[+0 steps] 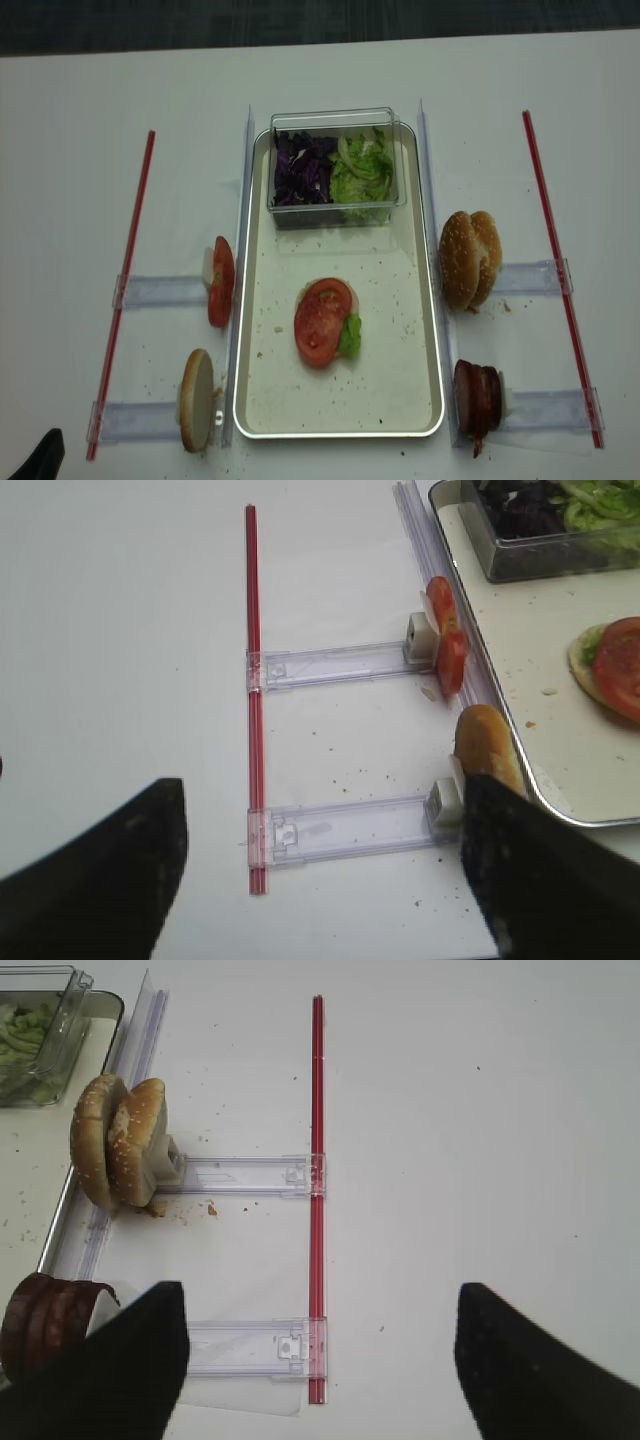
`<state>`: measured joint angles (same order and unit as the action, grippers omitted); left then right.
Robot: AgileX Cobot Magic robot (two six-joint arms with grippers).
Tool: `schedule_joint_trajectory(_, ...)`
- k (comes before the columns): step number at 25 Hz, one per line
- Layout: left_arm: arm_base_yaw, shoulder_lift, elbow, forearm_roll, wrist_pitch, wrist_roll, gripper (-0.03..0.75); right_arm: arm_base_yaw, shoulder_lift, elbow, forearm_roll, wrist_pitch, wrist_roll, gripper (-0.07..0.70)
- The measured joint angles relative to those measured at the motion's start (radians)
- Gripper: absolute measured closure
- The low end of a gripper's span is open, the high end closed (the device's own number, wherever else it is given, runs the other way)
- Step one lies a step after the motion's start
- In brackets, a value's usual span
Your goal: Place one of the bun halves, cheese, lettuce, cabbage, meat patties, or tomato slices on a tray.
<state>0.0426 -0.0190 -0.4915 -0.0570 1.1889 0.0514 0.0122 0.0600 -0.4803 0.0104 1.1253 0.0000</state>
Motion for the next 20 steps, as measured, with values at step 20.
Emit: schedule_joint_trajectory(20, 0.0, 0.0, 0.0, 0.0, 0.0, -0.007, 0.197, 0.0, 0.0, 0.0, 0.0, 0.0, 0.0, 0.061)
